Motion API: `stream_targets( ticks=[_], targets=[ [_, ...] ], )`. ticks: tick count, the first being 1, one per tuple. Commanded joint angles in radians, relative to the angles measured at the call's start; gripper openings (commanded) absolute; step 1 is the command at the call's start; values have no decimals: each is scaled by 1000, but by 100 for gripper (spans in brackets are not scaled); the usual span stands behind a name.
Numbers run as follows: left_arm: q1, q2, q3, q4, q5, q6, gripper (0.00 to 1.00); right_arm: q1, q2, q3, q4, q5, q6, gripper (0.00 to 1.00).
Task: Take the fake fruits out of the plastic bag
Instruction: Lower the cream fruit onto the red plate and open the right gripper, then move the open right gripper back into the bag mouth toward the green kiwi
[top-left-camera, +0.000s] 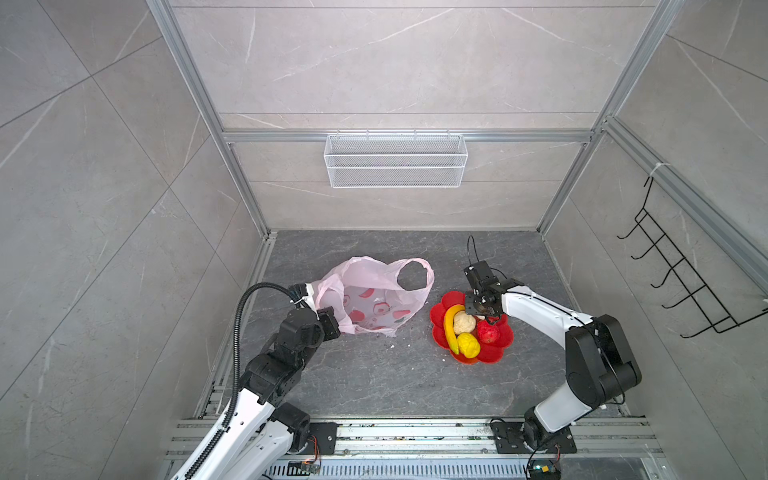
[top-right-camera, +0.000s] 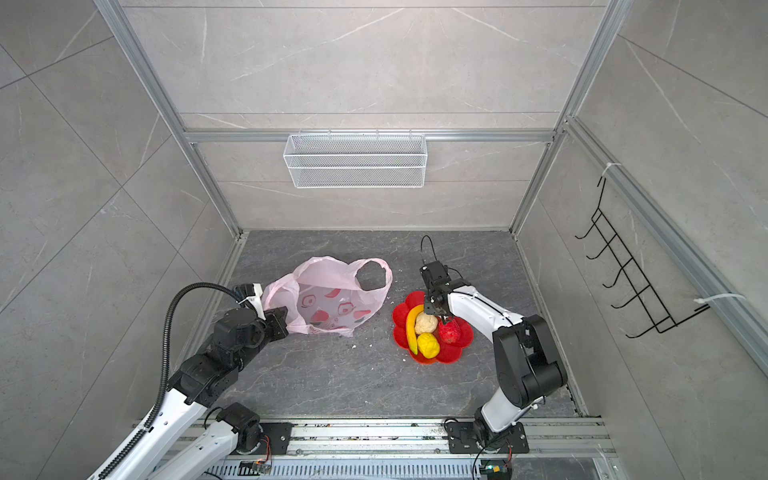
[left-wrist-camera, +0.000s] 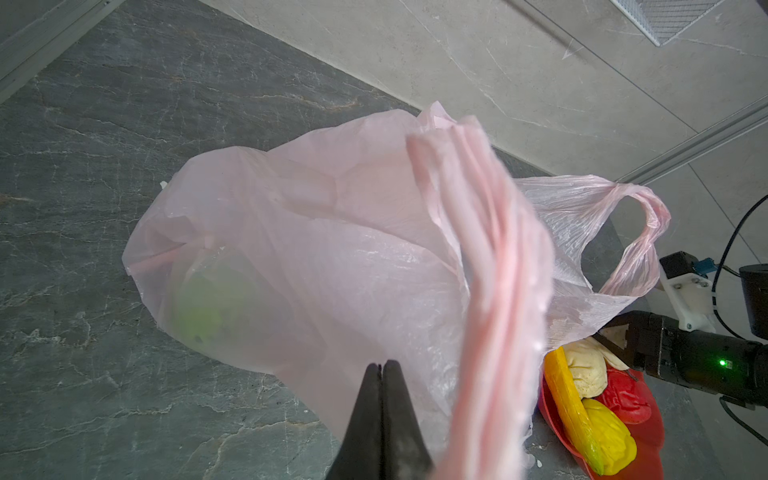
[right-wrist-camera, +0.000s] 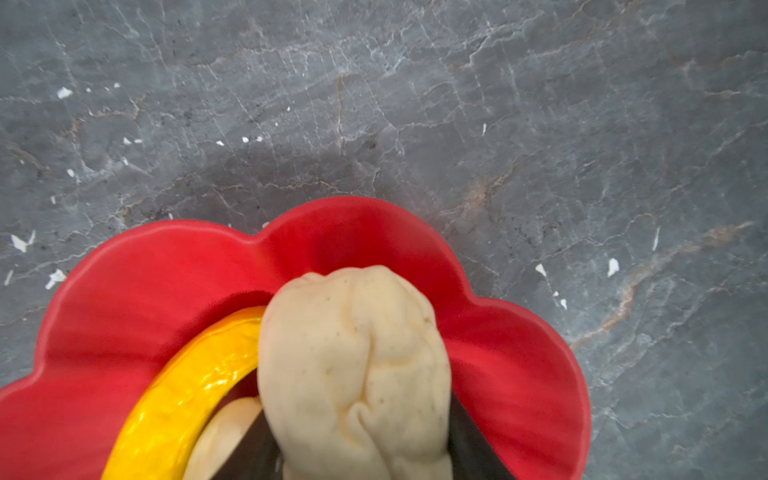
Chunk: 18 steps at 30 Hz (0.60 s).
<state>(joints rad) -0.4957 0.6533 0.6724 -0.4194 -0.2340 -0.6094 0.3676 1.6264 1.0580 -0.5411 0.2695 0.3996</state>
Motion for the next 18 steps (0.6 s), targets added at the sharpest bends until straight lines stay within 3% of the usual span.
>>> stream_targets(
  ticks=[1,8,14,18],
  targets=[
    [-3,-4,36,14,-4,24,0,-4,-8,-3,-8,17,11,53],
    [-3,-11,41,-3,-4,22,0,-3,-29,25,-24,32,1,69],
    [-3,-45,76,-138,22,10,0,17,-160,64,-67,-5,-28,69],
    [-3,-100,106,-282,46,-9,0,151,-252,116,-85,-36,-54,66]
  ],
)
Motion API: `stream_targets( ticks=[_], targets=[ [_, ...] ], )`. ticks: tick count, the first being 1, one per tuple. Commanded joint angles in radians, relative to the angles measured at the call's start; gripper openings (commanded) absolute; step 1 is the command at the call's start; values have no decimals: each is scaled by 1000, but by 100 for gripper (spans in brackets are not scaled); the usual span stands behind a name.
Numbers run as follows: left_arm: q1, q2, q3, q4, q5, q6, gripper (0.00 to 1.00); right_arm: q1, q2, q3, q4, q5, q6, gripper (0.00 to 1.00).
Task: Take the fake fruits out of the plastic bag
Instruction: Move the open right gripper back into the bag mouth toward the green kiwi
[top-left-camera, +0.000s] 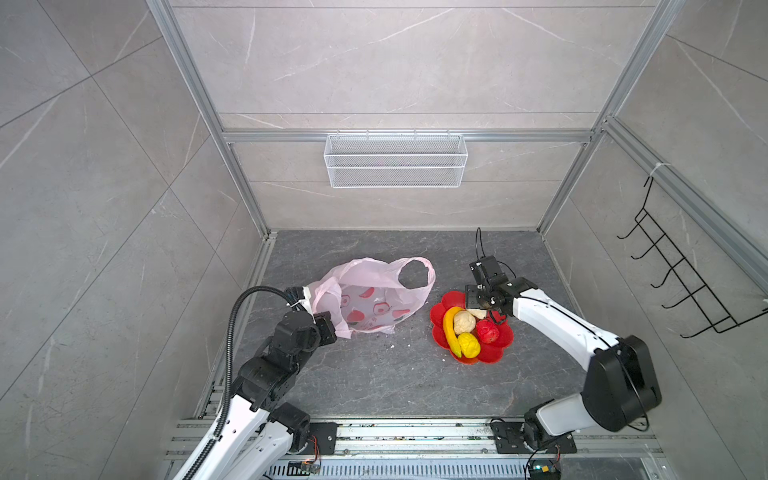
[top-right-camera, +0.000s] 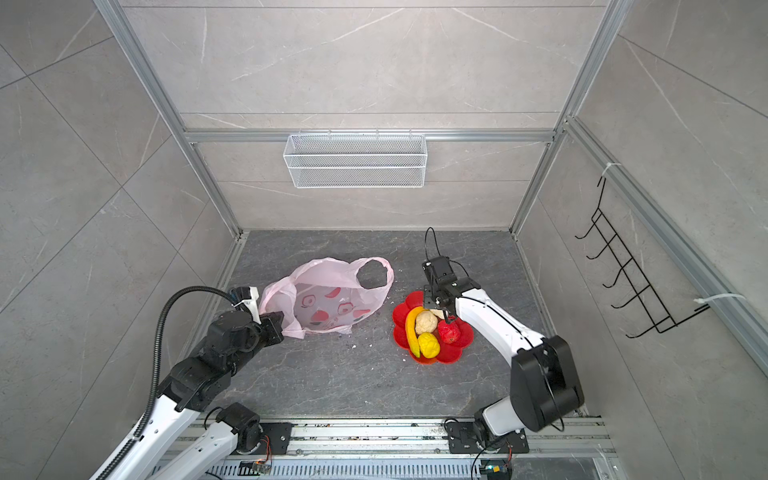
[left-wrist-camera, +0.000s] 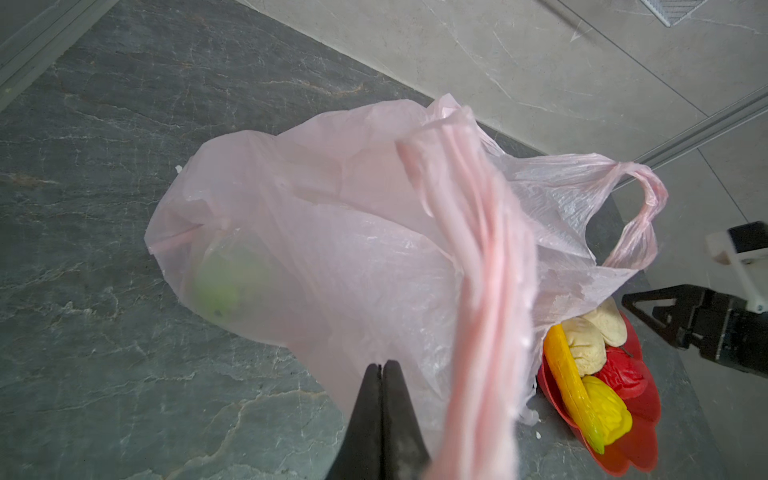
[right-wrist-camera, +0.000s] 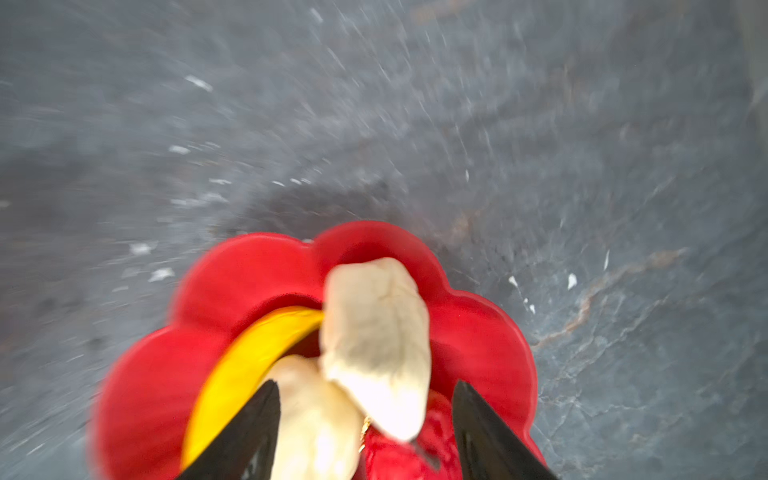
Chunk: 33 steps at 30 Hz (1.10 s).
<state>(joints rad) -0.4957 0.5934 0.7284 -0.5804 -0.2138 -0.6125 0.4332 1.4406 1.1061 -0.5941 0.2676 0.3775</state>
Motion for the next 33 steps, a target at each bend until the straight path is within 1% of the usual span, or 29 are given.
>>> stream_targets(
  ticks=[1,4,6,9,12,15,18,22,24,26,29,32,33],
  targets=[
    [-3,-53,58,-152,32,-11,0,133,-73,85,-33,-33,-33,65],
    [-3,-91,82,-240,49,-36,0,301,-72,148,-15,-21,-27,59],
    [-3,-109,94,-300,52,-52,0,403,-58,183,32,-28,-19,55],
    [-3,-124,100,-369,45,-84,0,522,-10,235,118,-62,-16,54],
    [-3,-131,101,-423,26,-114,0,584,121,335,159,-137,16,54],
    [-3,-153,102,-448,-2,-140,0,611,275,411,216,-199,55,53],
    [-3,-190,119,-487,-78,-172,0,636,405,471,254,-230,80,53],
    [-3,-227,137,-500,-173,-192,0,659,510,533,262,-254,94,52],
    [-3,-231,143,-486,-200,-191,0,667,544,549,259,-257,99,51],
    [-3,-229,139,-456,-206,-178,0,673,576,558,270,-258,106,51],
    [-3,-230,114,-401,-180,-146,0,676,642,596,280,-249,124,51],
    [-3,-248,82,-354,-148,-123,0,681,705,640,296,-216,164,57],
    [-3,-260,75,-351,-143,-124,0,683,721,650,304,-199,184,57]
  ],
)
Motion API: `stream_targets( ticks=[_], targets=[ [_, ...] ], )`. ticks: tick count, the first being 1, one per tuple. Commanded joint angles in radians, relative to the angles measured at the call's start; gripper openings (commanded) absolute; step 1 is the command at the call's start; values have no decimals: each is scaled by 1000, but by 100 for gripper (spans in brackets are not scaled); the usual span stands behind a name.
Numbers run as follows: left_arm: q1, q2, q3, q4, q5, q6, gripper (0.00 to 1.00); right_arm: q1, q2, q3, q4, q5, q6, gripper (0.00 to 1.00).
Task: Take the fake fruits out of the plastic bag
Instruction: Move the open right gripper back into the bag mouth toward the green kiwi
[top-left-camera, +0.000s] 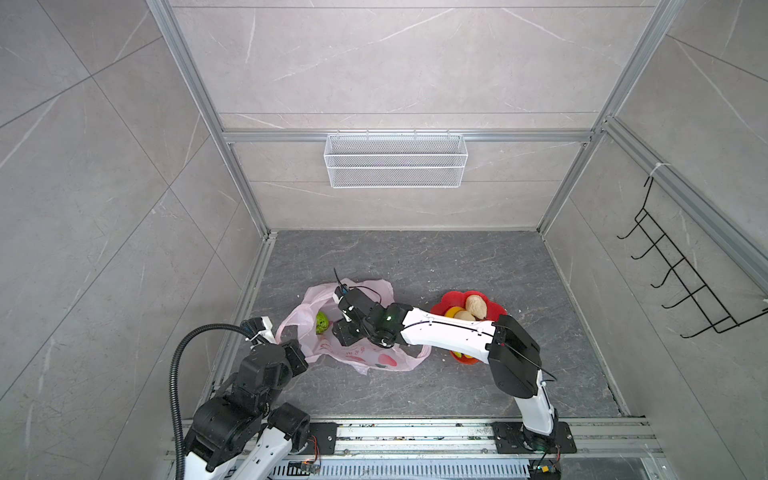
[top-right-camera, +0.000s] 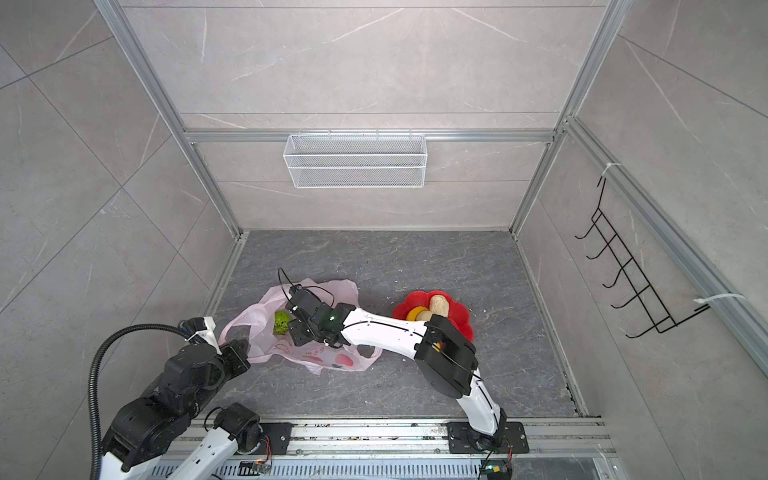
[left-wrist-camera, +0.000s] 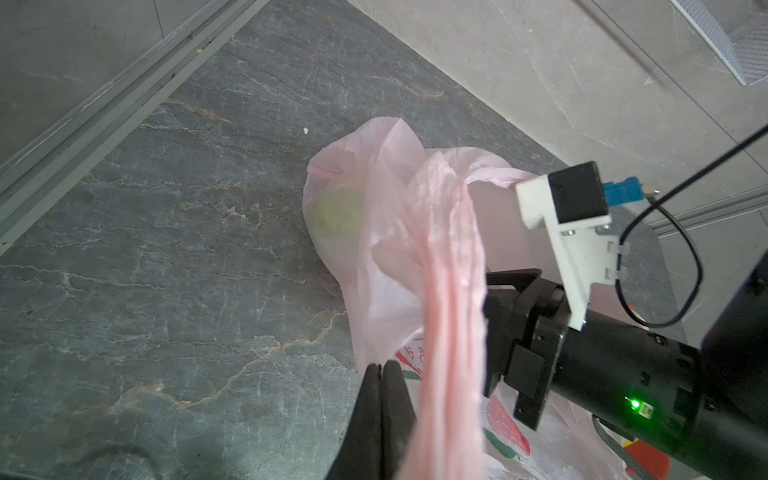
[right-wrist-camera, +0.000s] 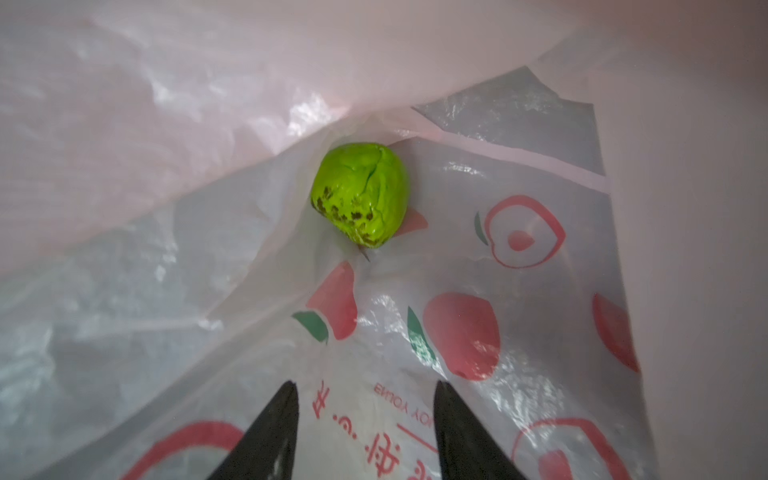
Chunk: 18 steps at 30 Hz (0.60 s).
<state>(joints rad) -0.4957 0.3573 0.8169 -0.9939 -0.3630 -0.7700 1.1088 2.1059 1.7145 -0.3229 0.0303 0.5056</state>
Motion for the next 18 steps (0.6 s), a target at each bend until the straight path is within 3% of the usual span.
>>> stream_targets(
  ticks=[1,9,18],
  targets=[
    [-3,-39,-18,65,13,34,0,10,74,50,48,57,72,57],
    [-4,-112,13,29,19,90,0,11,222,204,23,118,151,63],
    [-3,-72,1,-49,102,-36,0,12,302,282,65,58,167,68]
  ],
)
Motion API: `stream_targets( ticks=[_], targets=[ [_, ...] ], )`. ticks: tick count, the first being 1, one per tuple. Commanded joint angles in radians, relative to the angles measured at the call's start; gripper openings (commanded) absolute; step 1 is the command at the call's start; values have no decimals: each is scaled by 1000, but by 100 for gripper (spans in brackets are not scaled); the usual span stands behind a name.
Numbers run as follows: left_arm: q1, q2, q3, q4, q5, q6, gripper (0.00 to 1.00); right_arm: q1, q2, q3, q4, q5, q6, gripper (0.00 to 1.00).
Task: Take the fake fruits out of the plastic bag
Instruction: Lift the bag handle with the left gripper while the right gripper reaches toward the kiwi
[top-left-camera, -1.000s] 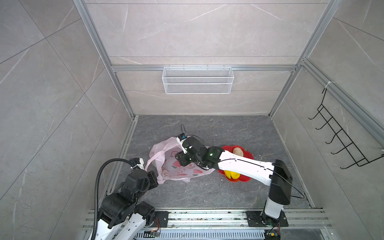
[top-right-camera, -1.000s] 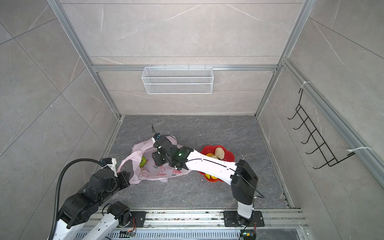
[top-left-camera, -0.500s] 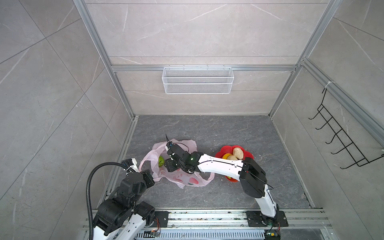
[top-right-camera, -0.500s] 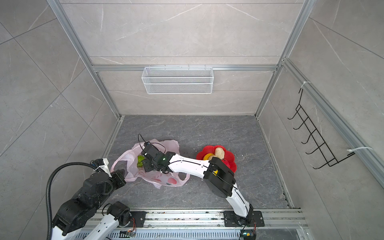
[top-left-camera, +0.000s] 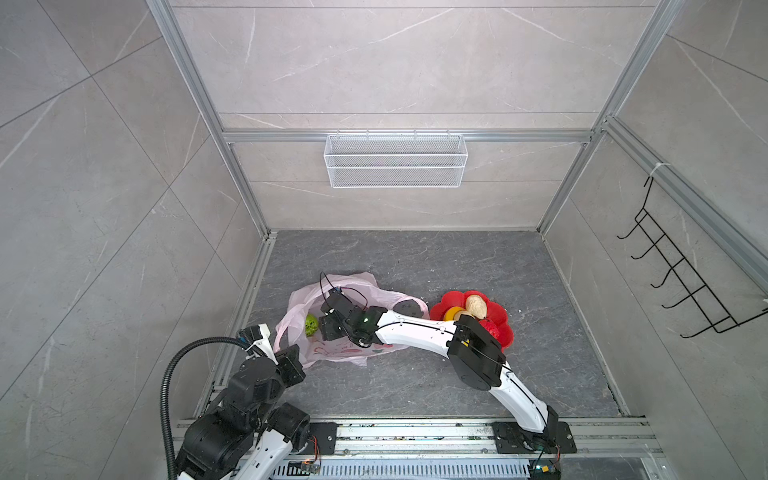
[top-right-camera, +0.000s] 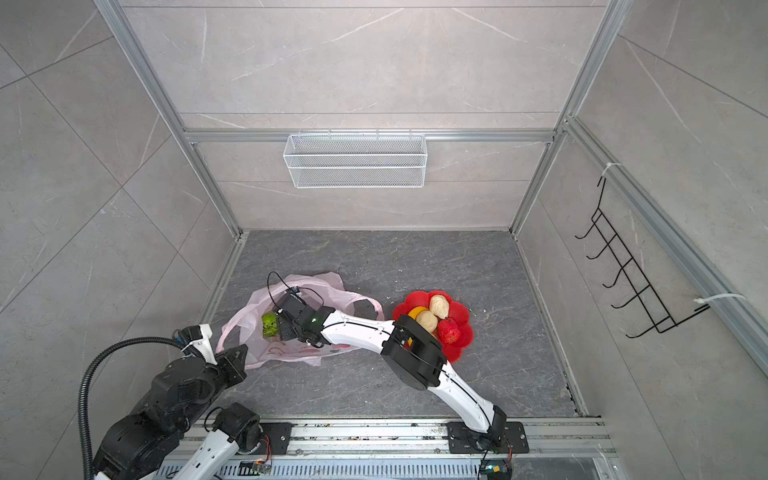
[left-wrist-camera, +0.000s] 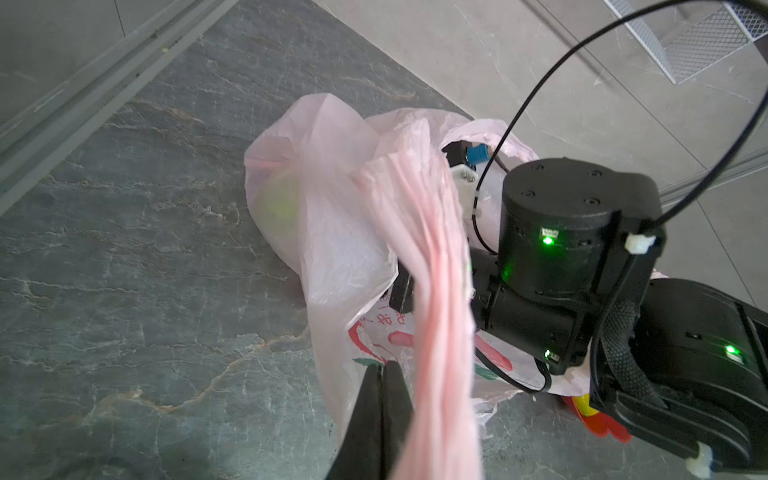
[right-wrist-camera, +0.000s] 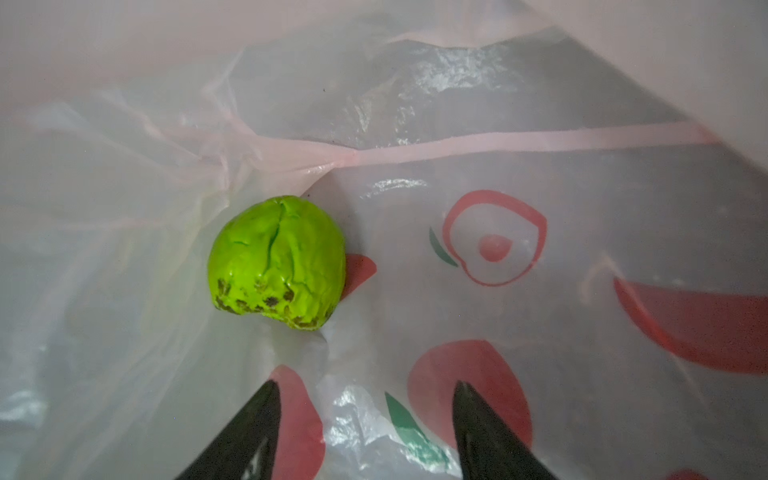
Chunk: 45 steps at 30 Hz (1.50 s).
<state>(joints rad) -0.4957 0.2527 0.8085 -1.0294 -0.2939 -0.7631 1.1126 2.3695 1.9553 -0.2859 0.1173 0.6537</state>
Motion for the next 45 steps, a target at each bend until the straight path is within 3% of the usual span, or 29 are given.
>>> stream_targets(
  ticks=[1,9,15,22,30,45],
  targets=[
    [-3,48,10,3,33,-33,0,7,44,44,35,-40,23,68],
    [-3,370,117,384,146,174,0,2,24,30,34,-9,38,69],
    [-3,574,268,518,253,306,0,-13,-27,-77,77,41,118,69],
    [-3,614,321,566,295,348,0,-17,-89,-193,111,109,158,70],
    [-3,558,333,524,258,354,0,-28,-136,-283,182,114,191,70],
    [-3,758,559,584,366,506,0,-41,-212,-410,201,163,251,70]
  ],
)
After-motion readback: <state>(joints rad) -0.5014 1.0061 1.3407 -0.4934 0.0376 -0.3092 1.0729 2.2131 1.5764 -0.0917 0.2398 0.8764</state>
